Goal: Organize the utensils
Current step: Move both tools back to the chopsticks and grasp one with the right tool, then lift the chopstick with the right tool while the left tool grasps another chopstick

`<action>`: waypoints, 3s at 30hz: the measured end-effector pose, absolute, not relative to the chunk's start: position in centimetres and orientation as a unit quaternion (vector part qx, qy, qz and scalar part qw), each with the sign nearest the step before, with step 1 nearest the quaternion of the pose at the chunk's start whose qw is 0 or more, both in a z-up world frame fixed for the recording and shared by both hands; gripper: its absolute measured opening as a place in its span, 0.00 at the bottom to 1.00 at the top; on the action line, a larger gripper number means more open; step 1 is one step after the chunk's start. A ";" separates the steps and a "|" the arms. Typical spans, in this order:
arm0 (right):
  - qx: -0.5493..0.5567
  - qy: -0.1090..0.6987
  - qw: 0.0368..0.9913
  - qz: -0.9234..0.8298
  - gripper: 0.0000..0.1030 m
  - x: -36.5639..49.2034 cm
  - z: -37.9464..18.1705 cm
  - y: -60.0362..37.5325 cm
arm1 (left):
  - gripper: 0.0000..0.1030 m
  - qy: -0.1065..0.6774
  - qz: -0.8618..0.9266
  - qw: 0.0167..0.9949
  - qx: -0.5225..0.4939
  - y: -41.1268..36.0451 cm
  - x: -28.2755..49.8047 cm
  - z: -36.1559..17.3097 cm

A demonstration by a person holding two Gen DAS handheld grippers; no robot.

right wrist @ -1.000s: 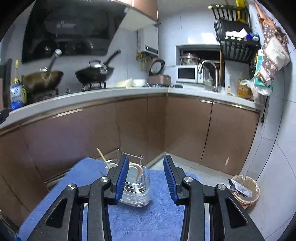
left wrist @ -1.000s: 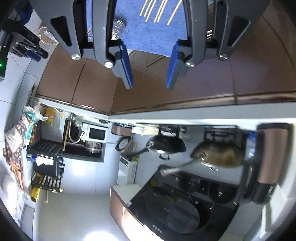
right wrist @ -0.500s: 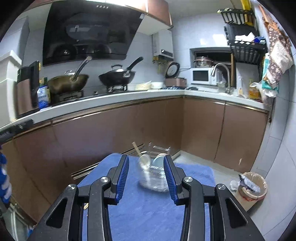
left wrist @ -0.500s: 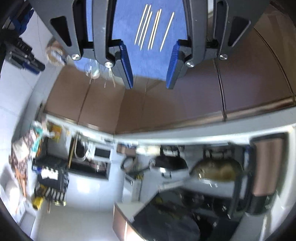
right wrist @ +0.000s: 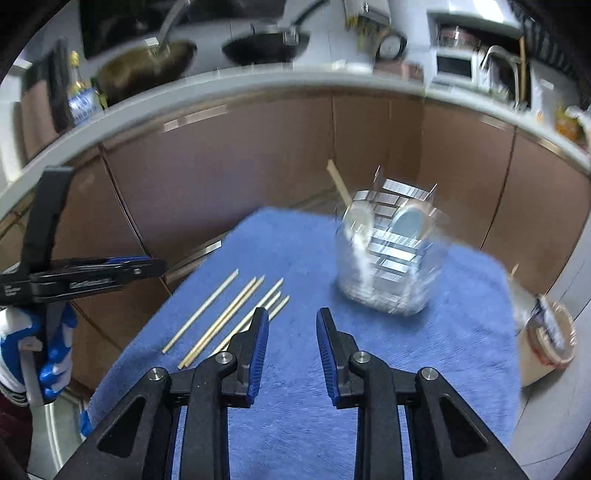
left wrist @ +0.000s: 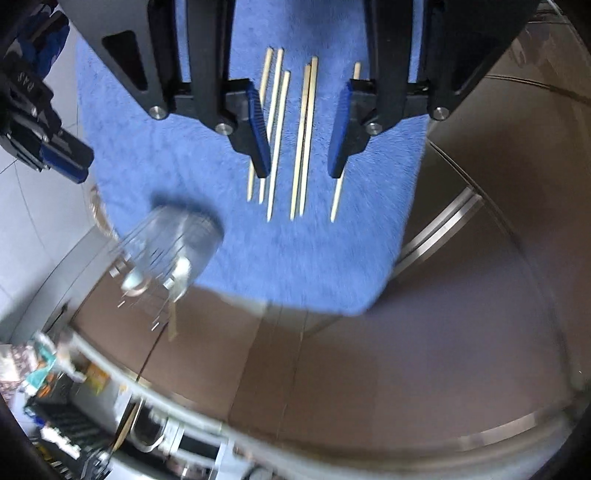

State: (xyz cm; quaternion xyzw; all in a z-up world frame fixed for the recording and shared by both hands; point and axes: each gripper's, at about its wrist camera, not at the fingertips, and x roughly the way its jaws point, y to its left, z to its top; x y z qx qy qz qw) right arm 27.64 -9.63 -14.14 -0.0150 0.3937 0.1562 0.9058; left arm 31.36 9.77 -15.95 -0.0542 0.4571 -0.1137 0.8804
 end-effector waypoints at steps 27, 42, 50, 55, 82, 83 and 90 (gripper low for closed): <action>0.005 0.553 0.818 0.159 0.18 40.2 -25.4 -5.0 | 0.17 0.564 -0.137 0.813 -0.039 7.8 42.8 -26.5; -0.023 0.582 0.801 0.138 0.18 42.8 -27.2 -2.3 | 0.16 0.569 -0.156 0.807 -0.040 7.7 43.3 -26.9; -0.086 0.582 0.798 0.128 0.13 42.6 -27.3 -1.0 | 0.16 0.572 -0.160 0.804 -0.039 7.5 43.4 -27.0; -0.106 0.588 0.789 0.142 0.06 41.9 -27.2 -1.6 | 0.15 0.573 -0.159 0.803 -0.032 7.6 43.4 -27.0; -0.013 0.387 0.894 0.224 0.06 28.4 -12.7 -12.0 | 0.03 0.422 -0.129 0.893 -0.094 11.6 35.8 -15.9; -0.007 0.368 0.903 0.222 0.06 27.9 -11.5 -12.7 | 0.03 0.405 -0.134 0.899 -0.102 11.7 35.2 -14.7; 0.023 0.248 0.945 0.211 0.06 25.6 -4.3 -17.3 | 0.02 0.314 -0.178 0.923 -0.136 9.0 32.6 -7.3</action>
